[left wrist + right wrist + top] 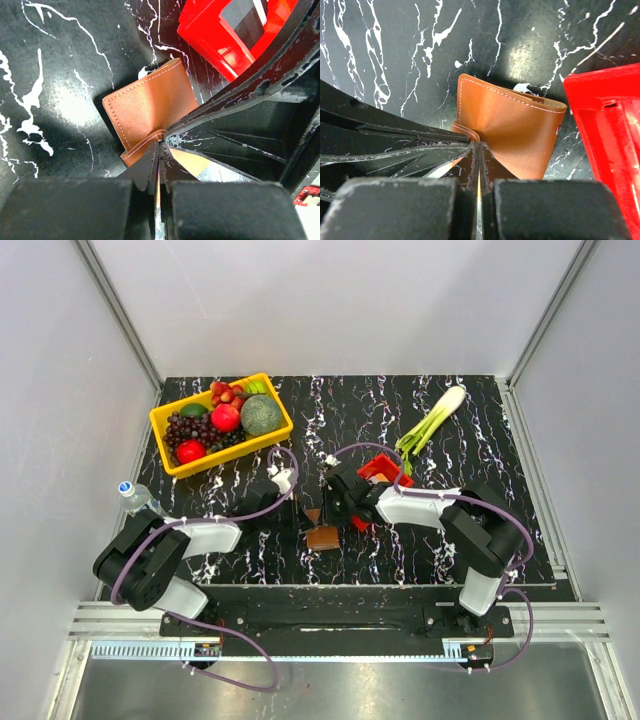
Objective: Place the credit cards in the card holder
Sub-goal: Close the card holder at the center of the board.
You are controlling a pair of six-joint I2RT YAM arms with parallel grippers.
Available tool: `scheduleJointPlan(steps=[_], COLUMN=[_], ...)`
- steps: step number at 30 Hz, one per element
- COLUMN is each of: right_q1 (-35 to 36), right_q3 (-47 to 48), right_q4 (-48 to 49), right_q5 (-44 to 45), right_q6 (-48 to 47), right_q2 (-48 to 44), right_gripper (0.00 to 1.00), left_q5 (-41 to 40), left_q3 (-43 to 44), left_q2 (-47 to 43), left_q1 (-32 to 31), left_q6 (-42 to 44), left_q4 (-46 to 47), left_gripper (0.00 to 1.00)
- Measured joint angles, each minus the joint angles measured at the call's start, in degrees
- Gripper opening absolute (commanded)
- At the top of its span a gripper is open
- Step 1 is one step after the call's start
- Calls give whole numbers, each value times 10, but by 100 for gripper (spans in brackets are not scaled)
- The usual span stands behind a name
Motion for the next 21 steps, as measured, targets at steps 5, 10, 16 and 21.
scheduleJointPlan(steps=[5, 10, 16, 21], right_q1=[-4, -6, -7, -6], right_q3=[0, 10, 15, 12], right_q4=[-4, -11, -9, -5], right_q5=[15, 23, 37, 40], right_q6=[0, 0, 0, -6], right_q2=[-1, 10, 15, 9], right_gripper=[0, 0, 0, 11], left_q5=[-28, -42, -65, -82], left_q3=[12, 32, 55, 56], left_q2=[9, 15, 18, 9], left_q1=[-16, -24, -38, -46], left_q6=[0, 7, 19, 20], left_q4=[0, -27, -61, -70], left_gripper=[0, 0, 0, 26])
